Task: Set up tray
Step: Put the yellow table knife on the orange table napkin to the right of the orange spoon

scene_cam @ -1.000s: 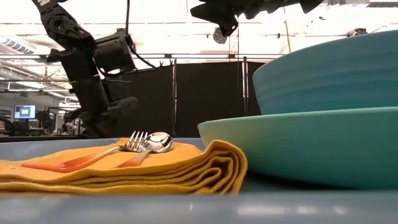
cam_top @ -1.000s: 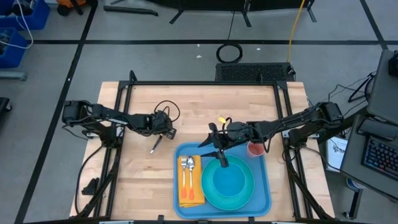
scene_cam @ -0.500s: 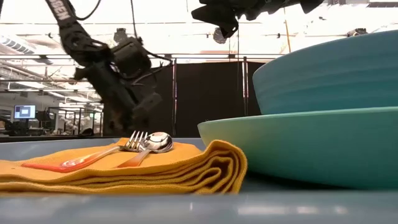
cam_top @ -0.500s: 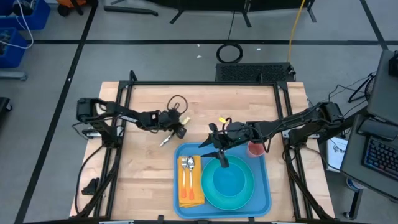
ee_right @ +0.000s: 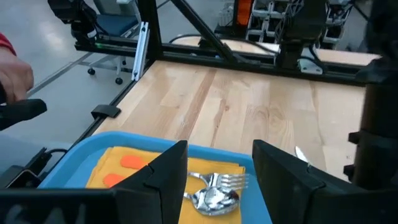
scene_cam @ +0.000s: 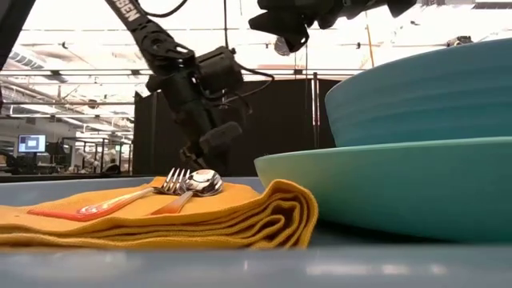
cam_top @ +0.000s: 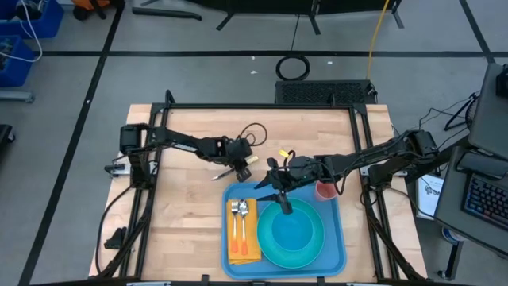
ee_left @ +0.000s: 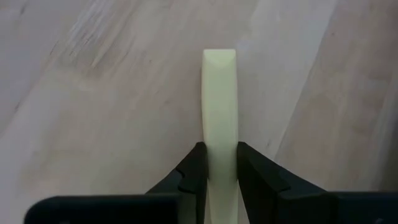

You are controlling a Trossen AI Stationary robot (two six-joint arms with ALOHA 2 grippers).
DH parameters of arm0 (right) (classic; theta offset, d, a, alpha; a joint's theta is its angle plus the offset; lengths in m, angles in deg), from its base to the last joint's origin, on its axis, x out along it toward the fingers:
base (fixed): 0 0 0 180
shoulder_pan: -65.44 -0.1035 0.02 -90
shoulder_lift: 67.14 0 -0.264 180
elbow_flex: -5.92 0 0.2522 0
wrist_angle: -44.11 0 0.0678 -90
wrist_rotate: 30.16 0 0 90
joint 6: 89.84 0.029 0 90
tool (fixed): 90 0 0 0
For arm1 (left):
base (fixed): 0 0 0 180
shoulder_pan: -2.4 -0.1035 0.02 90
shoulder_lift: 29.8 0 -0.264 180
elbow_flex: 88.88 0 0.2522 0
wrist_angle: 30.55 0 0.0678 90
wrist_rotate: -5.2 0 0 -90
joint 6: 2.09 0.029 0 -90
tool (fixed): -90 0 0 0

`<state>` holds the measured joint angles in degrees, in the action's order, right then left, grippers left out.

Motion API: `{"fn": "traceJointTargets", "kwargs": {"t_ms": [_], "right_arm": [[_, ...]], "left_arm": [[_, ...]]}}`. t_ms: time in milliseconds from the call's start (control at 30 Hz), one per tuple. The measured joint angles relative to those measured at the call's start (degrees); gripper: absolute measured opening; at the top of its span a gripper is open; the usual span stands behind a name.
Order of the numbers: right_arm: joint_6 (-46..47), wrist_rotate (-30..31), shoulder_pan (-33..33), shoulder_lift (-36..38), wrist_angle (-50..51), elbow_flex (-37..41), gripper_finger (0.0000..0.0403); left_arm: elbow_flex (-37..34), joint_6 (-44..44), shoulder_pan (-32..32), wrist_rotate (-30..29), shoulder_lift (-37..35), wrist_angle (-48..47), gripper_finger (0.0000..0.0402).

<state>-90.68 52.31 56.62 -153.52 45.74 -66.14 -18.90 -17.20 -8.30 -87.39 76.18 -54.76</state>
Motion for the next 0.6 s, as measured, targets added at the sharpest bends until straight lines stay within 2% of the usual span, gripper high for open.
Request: {"fn": "traceJointTargets", "kwargs": {"t_ms": [233,367,600], "right_arm": [[0.0,0.02,-0.55,0.0,2.58,0.0,0.0171],[-0.29,0.04,-1.14,0.0,3.51,0.0,0.0171],[-0.28,0.22,-1.09,0.0,3.88,0.02,0.0171]], "left_arm": [[3.7,2.8,-0.89,0.71,2.62,-1.23,0.0076],[3.37,3.03,-0.76,-2.69,0.62,-1.15,0.0087],[3.46,3.02,-0.67,-3.46,-5.51,-2.79,0.0112]]}}
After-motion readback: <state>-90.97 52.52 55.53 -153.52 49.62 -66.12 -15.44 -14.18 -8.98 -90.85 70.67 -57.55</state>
